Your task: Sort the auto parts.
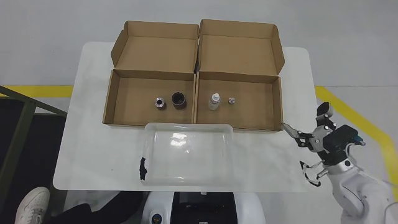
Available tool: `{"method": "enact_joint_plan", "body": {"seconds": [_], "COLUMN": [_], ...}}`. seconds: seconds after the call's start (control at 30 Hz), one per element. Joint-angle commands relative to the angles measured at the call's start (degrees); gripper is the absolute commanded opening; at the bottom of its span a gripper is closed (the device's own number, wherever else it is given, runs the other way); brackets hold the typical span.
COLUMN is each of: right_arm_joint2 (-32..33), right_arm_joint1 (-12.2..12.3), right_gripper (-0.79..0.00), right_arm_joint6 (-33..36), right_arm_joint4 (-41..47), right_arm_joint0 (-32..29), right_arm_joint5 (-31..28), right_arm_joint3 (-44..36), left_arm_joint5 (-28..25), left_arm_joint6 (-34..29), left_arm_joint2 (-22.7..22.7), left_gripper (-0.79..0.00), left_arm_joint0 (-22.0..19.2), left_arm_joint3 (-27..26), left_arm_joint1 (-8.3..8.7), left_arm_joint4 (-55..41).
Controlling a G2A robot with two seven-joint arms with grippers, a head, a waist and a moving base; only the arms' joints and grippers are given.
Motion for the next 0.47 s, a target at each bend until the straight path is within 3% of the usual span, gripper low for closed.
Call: {"method": "enact_joint_plan", "body": {"seconds": [0.0, 0.43], "right_arm_joint2": [0.39, 0.62], "right_arm_joint1": [0.11, 0.12], "right_gripper": [0.000, -0.001], "right_arm_joint6": [-1.11, -1.93], "right_arm_joint4": [-0.55, -0.50], "right_arm_joint0": [-0.26, -0.40], "right_arm_joint5": [-0.41, -0.10], "right_arm_joint3": [0.27, 0.52], "left_arm_joint5": [0.00, 0.00], "left_arm_joint6": [0.00, 0.00], "left_arm_joint2": [0.00, 0.00], "left_gripper": [0.000, -0.001], "left_arm_joint0": [0.00, 0.00], "left_arm_joint3": [0.00, 0.00], "left_arm_joint1": [0.00, 0.00], "left_arm_joint4": [0.00, 0.00]}}
